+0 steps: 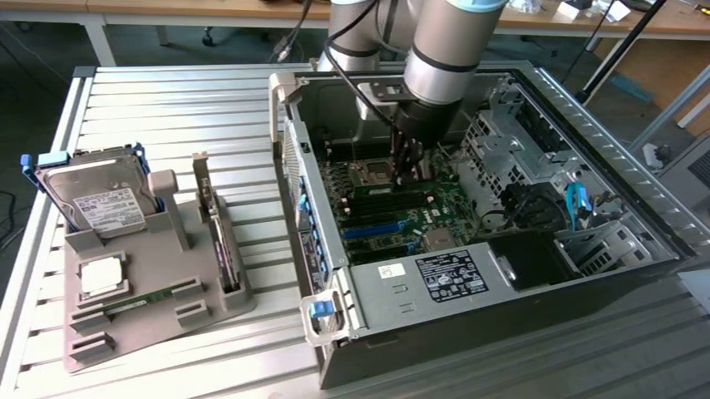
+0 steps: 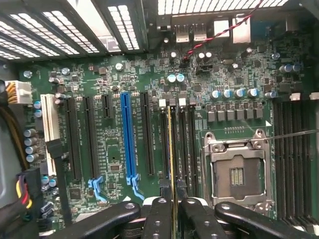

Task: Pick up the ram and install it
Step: 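Insert the ram into the slot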

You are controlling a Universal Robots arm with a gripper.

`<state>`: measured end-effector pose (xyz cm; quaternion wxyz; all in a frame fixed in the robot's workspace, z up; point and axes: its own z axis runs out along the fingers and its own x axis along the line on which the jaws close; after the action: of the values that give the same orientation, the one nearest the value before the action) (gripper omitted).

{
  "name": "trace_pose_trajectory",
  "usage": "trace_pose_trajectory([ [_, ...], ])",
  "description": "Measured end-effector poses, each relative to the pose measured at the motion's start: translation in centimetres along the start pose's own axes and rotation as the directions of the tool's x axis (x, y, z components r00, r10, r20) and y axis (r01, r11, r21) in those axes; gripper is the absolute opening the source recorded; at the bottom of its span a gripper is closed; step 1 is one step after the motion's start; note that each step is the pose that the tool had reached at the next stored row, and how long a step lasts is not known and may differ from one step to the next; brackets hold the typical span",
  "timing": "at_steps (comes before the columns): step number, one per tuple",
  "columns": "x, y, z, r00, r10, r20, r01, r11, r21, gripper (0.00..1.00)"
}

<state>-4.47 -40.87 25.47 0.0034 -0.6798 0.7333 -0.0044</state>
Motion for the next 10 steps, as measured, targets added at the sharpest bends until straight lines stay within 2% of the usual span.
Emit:
trace_pose_trajectory([
  [5, -0.1, 0.01, 0.90, 0.9991, -0.042, -0.0011, 0.042, 0.9991, 0.0001, 0.14],
  [10, -0.1, 0.02, 1.40, 0.9989, -0.047, -0.0022, 0.047, 0.9989, 0.0002, 0.14],
])
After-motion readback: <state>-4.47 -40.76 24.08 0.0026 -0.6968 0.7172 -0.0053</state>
